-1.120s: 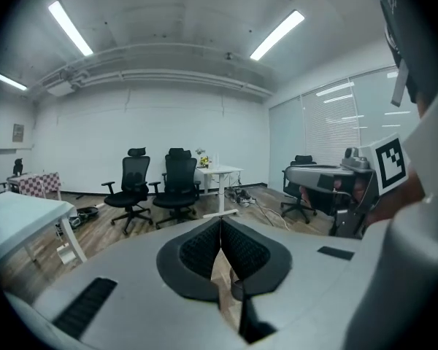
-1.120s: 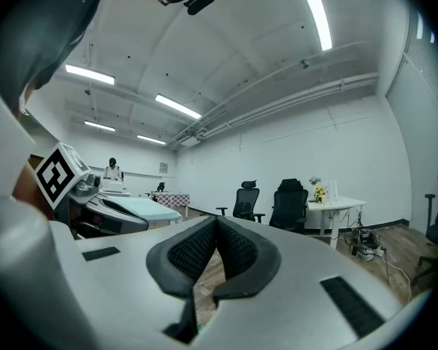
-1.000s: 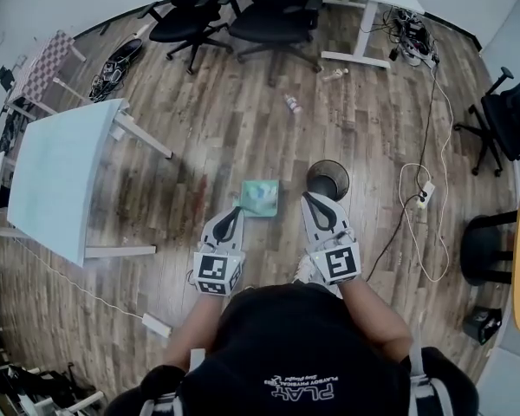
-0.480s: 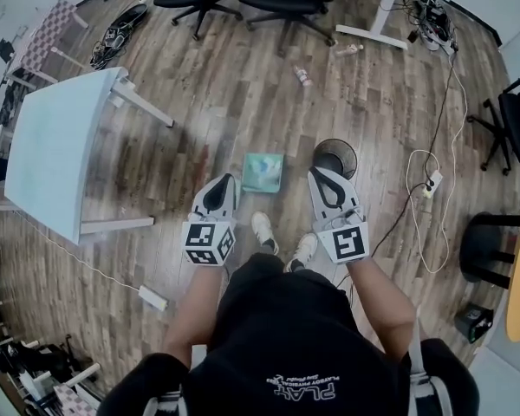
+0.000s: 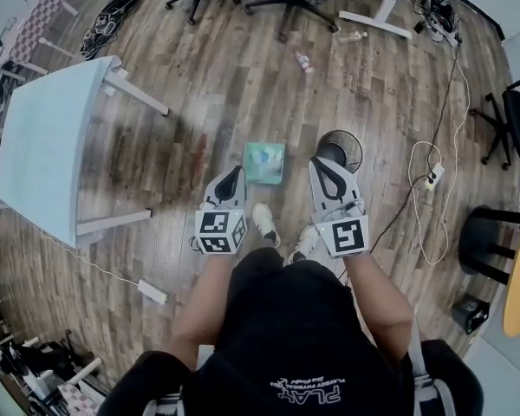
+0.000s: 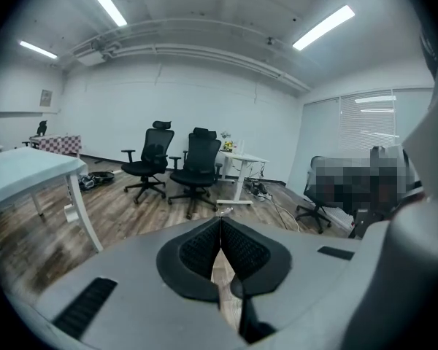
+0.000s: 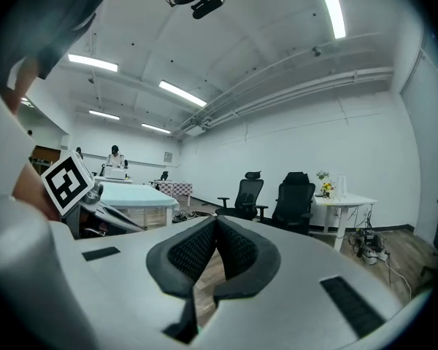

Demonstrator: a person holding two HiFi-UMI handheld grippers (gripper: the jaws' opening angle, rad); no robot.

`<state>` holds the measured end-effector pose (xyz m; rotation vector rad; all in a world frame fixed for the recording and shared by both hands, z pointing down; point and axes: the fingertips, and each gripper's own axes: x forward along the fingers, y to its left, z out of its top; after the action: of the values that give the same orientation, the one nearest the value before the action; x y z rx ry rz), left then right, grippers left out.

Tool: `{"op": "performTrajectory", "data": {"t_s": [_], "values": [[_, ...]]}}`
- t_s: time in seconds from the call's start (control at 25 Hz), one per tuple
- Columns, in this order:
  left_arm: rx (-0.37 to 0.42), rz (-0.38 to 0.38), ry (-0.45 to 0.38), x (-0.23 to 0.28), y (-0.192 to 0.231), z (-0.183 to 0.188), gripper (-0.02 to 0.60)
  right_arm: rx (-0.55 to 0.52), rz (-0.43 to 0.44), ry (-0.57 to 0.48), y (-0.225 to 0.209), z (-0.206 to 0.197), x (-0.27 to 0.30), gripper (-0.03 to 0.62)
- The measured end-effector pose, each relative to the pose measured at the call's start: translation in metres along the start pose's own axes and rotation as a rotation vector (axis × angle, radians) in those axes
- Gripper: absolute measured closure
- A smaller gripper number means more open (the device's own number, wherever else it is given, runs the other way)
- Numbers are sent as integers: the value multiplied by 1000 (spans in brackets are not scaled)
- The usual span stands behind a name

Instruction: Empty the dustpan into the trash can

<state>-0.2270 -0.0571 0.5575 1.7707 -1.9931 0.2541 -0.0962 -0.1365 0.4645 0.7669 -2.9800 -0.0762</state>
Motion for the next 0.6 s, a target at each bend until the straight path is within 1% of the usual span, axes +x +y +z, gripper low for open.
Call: {"op": "performTrajectory", "data": {"t_s": [0.12,0.24,0.32,0.48,0.6], "values": [[2,-4,44,18,6,-13,558,23,-39,41,-9,-16,8,577],[-12,-25,101,34,12,-31,558,16,-49,119,-16,-43,10,577],[-20,-36,140,42,17,-47,558,20,-51,150,-15,-58,11,577],[-53,-88,178,53,22,-75,557,57,-32,206,-2,-79,12,577],[-38,-92,221,58,24,-94,555,76,-8,216,11,-89,7,577]]}}
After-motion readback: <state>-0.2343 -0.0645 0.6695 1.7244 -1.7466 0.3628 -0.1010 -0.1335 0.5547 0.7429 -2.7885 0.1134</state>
